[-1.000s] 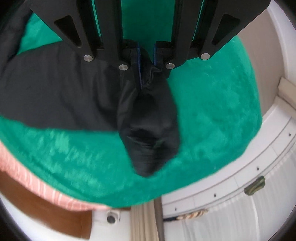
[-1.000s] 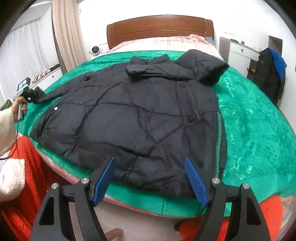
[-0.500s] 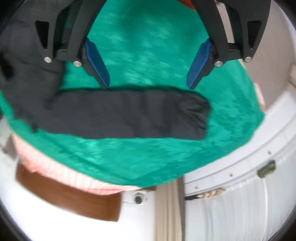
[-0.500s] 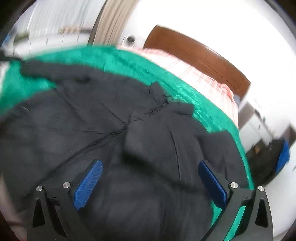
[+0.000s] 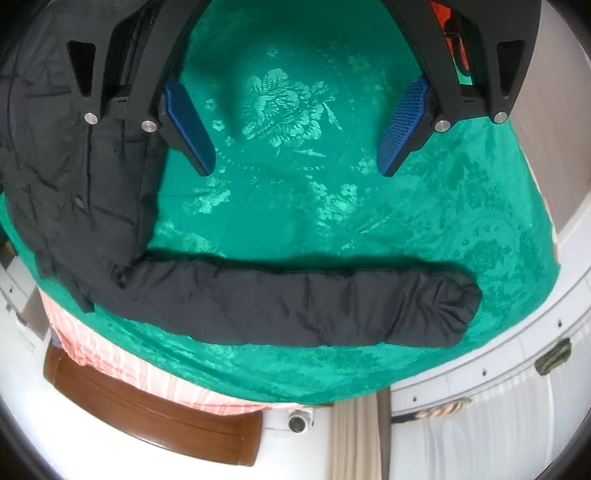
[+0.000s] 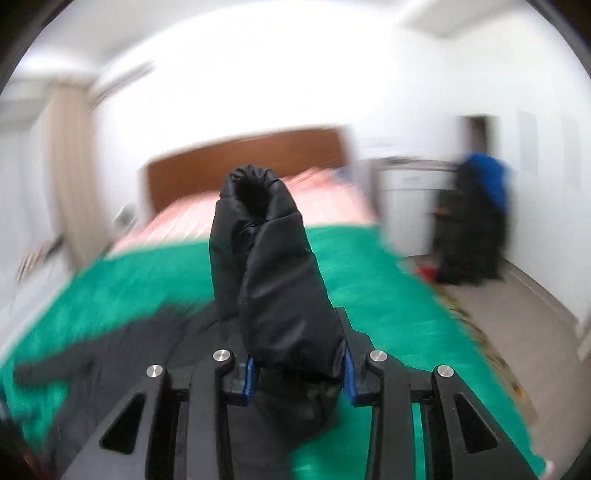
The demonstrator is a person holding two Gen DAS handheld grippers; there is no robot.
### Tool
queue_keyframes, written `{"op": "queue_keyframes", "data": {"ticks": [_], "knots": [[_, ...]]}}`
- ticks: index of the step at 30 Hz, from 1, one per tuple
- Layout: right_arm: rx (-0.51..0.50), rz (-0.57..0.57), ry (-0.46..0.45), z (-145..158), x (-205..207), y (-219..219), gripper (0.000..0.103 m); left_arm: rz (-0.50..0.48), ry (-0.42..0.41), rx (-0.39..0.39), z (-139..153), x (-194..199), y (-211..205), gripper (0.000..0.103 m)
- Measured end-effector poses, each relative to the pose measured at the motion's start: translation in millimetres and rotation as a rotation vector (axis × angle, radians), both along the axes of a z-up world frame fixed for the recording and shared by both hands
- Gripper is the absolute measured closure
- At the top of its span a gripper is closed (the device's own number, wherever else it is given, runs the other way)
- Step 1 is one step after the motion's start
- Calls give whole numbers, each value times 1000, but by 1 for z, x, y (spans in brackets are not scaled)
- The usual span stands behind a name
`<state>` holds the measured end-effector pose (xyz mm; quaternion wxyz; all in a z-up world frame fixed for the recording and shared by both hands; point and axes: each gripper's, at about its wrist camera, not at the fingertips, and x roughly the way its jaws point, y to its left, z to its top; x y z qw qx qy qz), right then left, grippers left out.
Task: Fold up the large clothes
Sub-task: 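Grasp the other sleeve cuff with the right gripper, pull it straight outward, release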
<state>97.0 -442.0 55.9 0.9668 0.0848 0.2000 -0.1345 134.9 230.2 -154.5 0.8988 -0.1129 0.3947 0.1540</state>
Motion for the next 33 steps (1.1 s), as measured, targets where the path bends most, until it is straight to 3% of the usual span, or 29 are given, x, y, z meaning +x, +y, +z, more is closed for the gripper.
{"op": "queue_keyframes", "data": {"ticks": [2, 5, 8, 12, 14, 15, 16, 19, 22, 24, 27, 30, 33], "knots": [[27, -144, -8, 10, -30, -56, 69, -7, 0, 6, 0, -1, -3, 13], [89, -350, 61, -17, -68, -130, 77, -13, 21, 4, -7, 3, -7, 13], [217, -478, 192, -91, -93, -183, 80, -21, 40, 24, -14, 7, -13, 13], [430, -569, 279, -178, -122, -205, 79, -26, 72, 68, -21, 8, -19, 13], [493, -592, 271, -201, -136, -203, 62, -20, 78, 58, -24, 8, -16, 13], [505, -596, 267, -207, -140, -200, 40, -13, 80, 42, -25, 8, -13, 12], [505, -602, 258, -209, -146, -193, 31, -5, 80, 34, -25, 8, -12, 11], [422, -602, 215, -195, -156, -150, 27, 6, 74, 34, -26, 6, -11, 7], [342, -502, 141, -182, -158, -92, 13, -9, 86, 42, -28, 10, -16, 4], [316, -419, 103, -182, -149, -53, 12, -9, 100, 49, -30, 11, -18, 2], [248, -318, 126, -192, -136, -12, 12, -5, 124, 2, -36, 12, -12, 0], [205, -248, 195, -201, -117, 1, 12, -11, 119, -22, -38, 11, -8, 0], [215, -264, 207, -207, -116, -3, 12, -8, 104, -2, -39, 9, -11, 0]]}}
